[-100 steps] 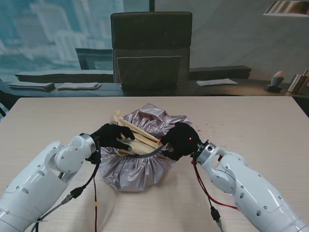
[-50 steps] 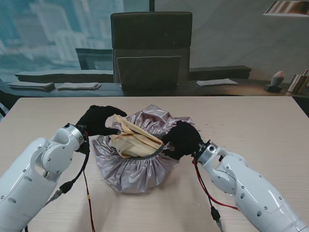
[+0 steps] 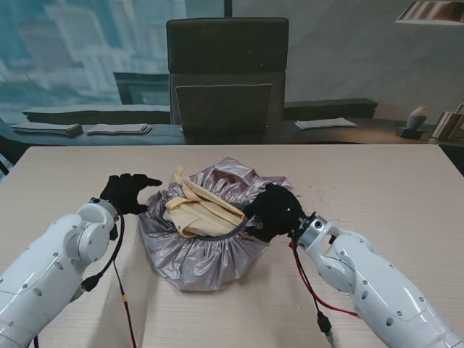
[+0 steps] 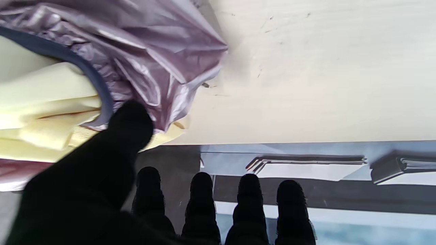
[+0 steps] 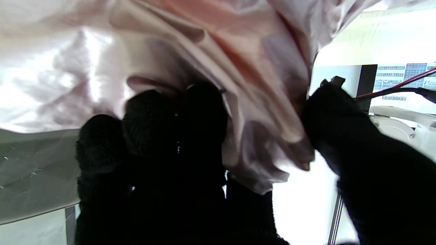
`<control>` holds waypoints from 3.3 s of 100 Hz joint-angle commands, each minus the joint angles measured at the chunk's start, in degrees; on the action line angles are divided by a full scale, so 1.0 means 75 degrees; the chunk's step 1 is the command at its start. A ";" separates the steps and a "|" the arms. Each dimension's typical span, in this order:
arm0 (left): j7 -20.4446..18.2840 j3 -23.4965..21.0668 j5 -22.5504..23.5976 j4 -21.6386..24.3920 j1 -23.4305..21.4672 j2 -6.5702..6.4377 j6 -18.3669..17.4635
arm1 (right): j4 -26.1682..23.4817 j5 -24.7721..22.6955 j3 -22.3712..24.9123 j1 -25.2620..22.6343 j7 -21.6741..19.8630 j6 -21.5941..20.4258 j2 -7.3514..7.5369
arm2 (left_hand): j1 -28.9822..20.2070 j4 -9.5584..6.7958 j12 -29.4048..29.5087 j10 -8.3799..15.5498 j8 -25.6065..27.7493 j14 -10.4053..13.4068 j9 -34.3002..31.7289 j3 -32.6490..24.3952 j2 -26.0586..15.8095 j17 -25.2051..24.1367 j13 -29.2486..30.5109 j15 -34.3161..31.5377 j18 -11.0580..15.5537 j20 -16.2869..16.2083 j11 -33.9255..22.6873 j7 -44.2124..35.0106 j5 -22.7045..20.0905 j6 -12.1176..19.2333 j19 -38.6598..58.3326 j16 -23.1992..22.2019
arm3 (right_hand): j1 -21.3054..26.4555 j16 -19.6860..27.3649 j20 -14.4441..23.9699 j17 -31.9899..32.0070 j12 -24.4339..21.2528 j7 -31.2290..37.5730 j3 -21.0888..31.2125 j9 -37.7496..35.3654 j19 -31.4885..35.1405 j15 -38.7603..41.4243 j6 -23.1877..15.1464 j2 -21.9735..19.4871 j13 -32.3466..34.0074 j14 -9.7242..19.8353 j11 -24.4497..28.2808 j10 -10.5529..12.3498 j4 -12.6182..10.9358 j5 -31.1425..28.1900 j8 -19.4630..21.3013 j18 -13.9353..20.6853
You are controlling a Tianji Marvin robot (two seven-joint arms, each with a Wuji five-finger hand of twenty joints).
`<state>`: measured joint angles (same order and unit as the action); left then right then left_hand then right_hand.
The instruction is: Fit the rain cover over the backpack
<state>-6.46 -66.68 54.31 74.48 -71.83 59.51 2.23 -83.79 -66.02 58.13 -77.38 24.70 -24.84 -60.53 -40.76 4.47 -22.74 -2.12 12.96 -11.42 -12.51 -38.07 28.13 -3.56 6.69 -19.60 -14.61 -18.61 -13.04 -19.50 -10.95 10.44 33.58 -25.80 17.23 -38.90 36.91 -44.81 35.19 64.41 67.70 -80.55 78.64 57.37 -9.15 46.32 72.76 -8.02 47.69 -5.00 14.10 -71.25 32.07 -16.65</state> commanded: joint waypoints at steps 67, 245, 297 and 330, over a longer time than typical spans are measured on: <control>0.0331 0.1209 -0.0340 -0.1441 0.0939 0.0056 -0.0392 | -0.0043 0.0041 -0.0018 -0.0074 -0.0194 0.0012 -0.0014 | -0.0398 0.0238 -0.0138 0.0339 0.1704 0.0183 0.0049 0.1506 0.0045 -0.0056 -0.0187 0.0025 0.0027 -0.0150 -0.0926 -0.4236 -0.2641 0.0694 -0.1281 0.0000 | 0.0031 0.0086 -0.0101 0.0154 -0.0017 0.0130 -0.0150 -0.0330 0.0185 -0.0129 0.0165 -0.0158 0.0258 -0.0135 -0.0061 -0.0448 -0.0183 -0.0482 0.0230 -0.0302; 0.1229 0.0332 0.0408 -0.0591 0.0312 0.0066 -0.0800 | 0.0127 0.0082 0.0060 -0.0018 -0.0093 0.0222 -0.0033 | -0.2884 0.0101 -0.0643 0.0940 0.4441 0.0369 -0.1497 0.5389 -0.3293 -0.0041 0.0726 -0.1331 -0.0107 -0.0223 -0.2519 -0.5835 -0.3095 0.0251 -0.1501 -0.0293 | 0.0002 -0.0119 0.0021 0.0050 0.0205 0.0205 -0.0213 -0.0370 0.0389 0.0378 0.0269 -0.0254 0.0267 -0.0216 0.0291 -0.0533 -0.0543 -0.0594 0.1160 -0.0507; 0.2320 -0.1548 -0.1242 0.1312 -0.1085 0.0556 -0.0724 | 0.0556 -0.0131 0.0359 0.0208 0.1319 0.0374 -0.0104 | -0.3075 0.0075 -0.0676 0.1202 0.3345 0.0404 -0.2104 0.5363 -0.2945 -0.0078 0.1377 -0.1808 -0.0076 0.0043 -0.2574 -0.5422 -0.3663 0.0240 -0.0685 -0.0607 | -0.0010 -0.0290 0.0168 -0.0129 0.0482 0.0474 -0.0063 -0.0364 0.0351 0.0733 0.0307 -0.0089 0.0266 -0.0207 0.0608 -0.0551 -0.0521 -0.0627 0.1411 -0.0644; 0.1482 -0.1556 -0.1430 0.1553 -0.1317 0.0477 -0.0525 | 0.0562 0.2142 0.0519 -0.0203 0.1552 0.0703 -0.0823 | -0.1890 0.0154 -0.0520 0.0599 0.3112 -0.0086 -0.2612 0.3495 -0.1886 -0.0132 0.1766 -0.1486 -0.0302 -0.0598 -0.2046 -0.4708 -0.4435 0.0547 -0.1006 -0.0630 | 0.0164 -0.0075 0.0175 0.0158 0.0250 0.0211 0.0064 -0.0347 0.0176 0.0320 0.0627 0.0055 0.0215 -0.0549 0.0206 -0.0838 -0.0464 -0.0622 0.1231 -0.0865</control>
<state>7.93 -78.77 47.11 85.64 -80.84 63.80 -2.42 -77.32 -49.93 61.43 -76.83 40.74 -19.62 -65.71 -59.77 4.70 -26.92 3.47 35.25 -10.64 -30.31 3.04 12.20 -3.49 18.40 -32.28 -15.30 -22.31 -29.58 -53.89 -38.85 6.66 26.49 -29.97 16.91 -40.34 37.11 -44.87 37.76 65.35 67.15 -80.55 79.59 61.39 -6.80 46.41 72.76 -11.07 50.90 -7.65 12.37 -72.63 41.46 -21.78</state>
